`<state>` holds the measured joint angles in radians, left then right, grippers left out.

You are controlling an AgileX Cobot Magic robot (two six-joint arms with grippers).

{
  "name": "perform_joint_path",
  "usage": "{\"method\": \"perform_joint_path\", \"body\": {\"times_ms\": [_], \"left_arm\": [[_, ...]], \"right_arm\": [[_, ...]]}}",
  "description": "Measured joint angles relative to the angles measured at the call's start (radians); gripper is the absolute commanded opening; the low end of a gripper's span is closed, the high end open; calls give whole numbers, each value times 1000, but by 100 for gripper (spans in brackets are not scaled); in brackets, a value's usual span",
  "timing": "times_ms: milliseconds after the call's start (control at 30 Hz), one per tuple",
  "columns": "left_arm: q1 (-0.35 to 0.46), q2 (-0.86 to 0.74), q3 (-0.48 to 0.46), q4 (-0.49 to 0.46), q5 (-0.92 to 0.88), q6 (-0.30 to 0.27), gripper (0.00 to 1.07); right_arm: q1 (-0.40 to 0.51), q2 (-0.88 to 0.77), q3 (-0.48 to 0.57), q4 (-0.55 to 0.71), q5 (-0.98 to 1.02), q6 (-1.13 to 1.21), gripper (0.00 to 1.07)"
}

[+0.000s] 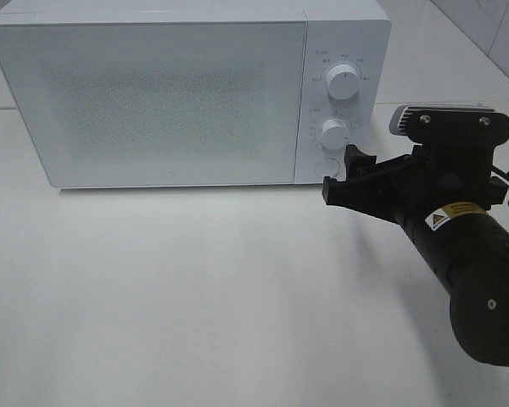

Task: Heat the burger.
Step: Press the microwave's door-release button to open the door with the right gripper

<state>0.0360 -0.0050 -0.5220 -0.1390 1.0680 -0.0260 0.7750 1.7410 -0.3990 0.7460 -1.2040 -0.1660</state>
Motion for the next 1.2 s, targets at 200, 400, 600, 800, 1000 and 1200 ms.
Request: {"method": "perform_joint_path", "body": {"times_ms": [200,400,600,800,1000,1200], "left_arm": [[0,0,0,0,0,0,98],[0,0,0,0,0,0,98],[0,0,0,0,0,0,98],[0,0,0,0,0,0,98],[0,0,0,0,0,0,98],[0,0,0,0,0,0,98]], "right_arm": [[0,0,0,0,19,343,50],[0,0,0,0,55,696,29],[0,0,0,0,69,1015,13],[0,0,0,0,70,1246,1],[0,0,0,0,87,1350,0],[-4,1,-34,19,113,1358,0]]}}
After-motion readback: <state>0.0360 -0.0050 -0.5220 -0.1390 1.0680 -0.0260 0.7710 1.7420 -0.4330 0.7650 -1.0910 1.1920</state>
